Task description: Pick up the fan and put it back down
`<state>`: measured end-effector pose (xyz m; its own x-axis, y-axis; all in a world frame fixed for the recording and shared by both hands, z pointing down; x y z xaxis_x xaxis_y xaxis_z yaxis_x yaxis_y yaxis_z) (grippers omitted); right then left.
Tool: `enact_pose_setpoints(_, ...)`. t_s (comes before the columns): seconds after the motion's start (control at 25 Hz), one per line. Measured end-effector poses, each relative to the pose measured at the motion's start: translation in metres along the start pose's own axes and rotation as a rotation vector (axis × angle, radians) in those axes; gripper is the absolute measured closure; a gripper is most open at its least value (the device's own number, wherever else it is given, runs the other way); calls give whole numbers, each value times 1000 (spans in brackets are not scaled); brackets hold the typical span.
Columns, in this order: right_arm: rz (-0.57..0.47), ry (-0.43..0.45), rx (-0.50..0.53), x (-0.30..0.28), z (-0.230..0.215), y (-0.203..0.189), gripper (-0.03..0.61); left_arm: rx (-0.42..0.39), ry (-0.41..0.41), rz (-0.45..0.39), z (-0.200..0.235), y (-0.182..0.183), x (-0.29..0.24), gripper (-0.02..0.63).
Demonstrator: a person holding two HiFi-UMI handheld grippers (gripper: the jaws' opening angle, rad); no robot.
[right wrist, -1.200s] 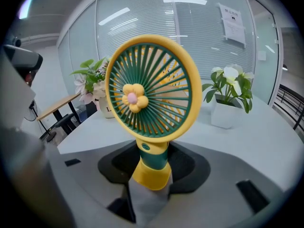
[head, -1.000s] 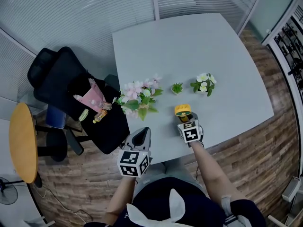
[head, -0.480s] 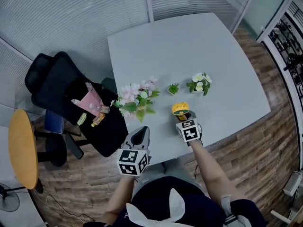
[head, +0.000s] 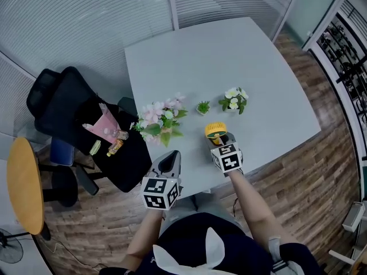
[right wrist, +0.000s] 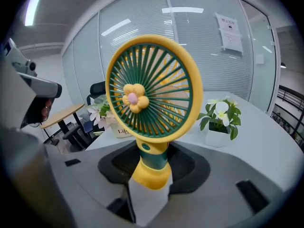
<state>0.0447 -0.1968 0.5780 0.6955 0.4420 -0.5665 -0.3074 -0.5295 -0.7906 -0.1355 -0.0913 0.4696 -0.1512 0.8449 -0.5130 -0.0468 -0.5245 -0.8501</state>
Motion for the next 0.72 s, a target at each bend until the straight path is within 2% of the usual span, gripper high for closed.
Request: enact_pose_setpoints(0.72, -73, 58, -26, 70, 43, 36, 394, 4, -61, -17, -24, -5, 17, 591)
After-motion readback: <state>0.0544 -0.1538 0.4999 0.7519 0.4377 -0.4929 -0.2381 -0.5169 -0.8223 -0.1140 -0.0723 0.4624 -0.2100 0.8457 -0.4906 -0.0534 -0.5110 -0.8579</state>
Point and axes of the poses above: the fingertips, and each gripper's own axes: x backward along the fingers, z to its left, y out of its top, the point moved 7 cm from there along x, backward along the fingers, and after that the axes turned 14 degrees about y, right-handed, at the moved point
